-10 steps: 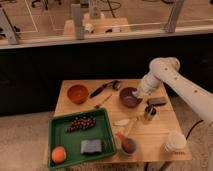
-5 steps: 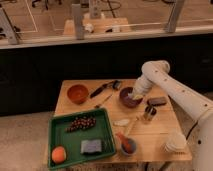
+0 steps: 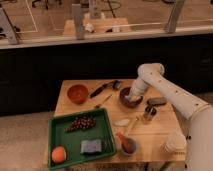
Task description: Wipe purple bowl with towel
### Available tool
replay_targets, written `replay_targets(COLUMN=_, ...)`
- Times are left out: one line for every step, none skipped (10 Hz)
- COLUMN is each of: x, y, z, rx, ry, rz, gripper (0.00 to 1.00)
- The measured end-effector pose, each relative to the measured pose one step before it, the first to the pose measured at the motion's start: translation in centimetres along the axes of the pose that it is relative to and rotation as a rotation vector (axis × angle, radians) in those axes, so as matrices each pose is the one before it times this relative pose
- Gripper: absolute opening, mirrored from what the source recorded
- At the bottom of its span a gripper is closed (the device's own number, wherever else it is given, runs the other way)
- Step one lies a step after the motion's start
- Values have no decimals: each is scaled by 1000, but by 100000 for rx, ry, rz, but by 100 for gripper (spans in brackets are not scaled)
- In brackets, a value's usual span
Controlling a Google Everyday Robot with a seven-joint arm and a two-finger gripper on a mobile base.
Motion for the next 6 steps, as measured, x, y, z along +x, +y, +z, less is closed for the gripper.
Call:
replay_targets(x=-106, y=-219, z=459, rx=-618, ry=-363, rz=-134, gripper=6)
replay_targets(x=-68, y=-284, z=522, rx=-467, ry=-465, rz=-3, gripper=6)
replay_targets(x=1, y=-277, z=701, rx=-953, ry=-644, rz=202, gripper=6)
replay_targets(x=161, y=-137, z=380, rx=-522, ry=-419, rz=320, gripper=6)
replay_targets(x=301, y=-52, z=363, rx=-794, ry=-313, rz=665, gripper=6)
replay_targets(x=356, y=-161, z=324, rx=-410, ry=-214, rz=913, gripper=6)
